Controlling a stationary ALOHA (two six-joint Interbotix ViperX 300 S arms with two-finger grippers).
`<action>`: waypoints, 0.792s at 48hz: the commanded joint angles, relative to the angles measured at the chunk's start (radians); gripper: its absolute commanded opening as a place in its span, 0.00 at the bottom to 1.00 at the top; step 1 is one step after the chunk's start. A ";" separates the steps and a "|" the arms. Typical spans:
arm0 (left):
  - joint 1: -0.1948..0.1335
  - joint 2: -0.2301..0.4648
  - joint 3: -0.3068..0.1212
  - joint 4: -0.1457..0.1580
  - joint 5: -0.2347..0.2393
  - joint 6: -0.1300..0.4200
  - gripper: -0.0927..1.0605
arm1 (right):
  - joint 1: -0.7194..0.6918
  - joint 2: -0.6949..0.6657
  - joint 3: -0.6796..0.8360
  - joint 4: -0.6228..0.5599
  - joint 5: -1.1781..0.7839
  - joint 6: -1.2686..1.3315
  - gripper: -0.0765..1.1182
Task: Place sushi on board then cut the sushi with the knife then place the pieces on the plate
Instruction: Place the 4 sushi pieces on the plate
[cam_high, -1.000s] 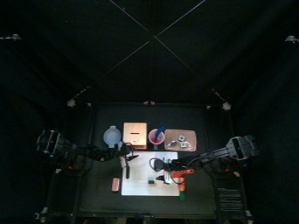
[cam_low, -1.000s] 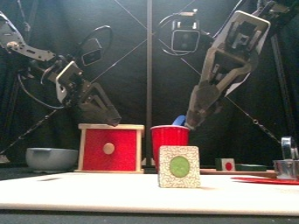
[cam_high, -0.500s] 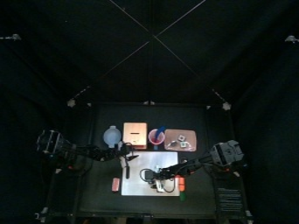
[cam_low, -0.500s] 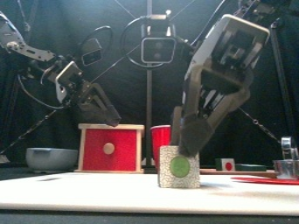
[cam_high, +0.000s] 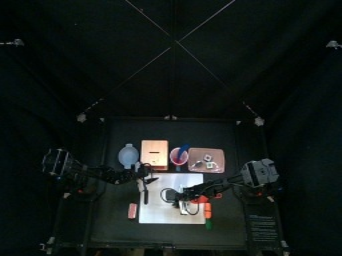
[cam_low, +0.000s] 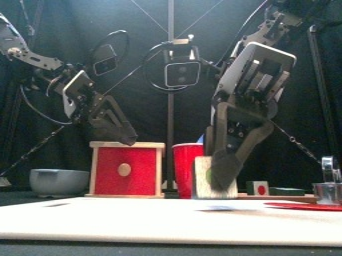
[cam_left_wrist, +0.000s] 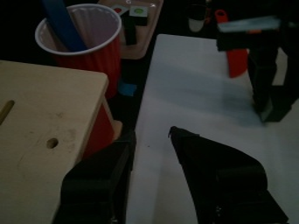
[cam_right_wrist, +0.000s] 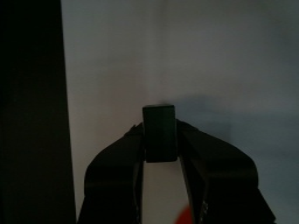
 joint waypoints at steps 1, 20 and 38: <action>-0.002 -0.005 -0.015 0.002 -0.005 0.000 0.75 | -0.061 -0.143 0.058 0.005 0.012 0.003 0.50; -0.002 -0.005 -0.018 0.002 -0.005 0.000 0.75 | -0.423 -0.508 0.402 -0.009 0.066 0.002 0.50; 0.003 -0.005 -0.014 0.000 -0.005 0.002 0.75 | -0.767 -0.632 0.549 -0.152 0.074 0.000 0.51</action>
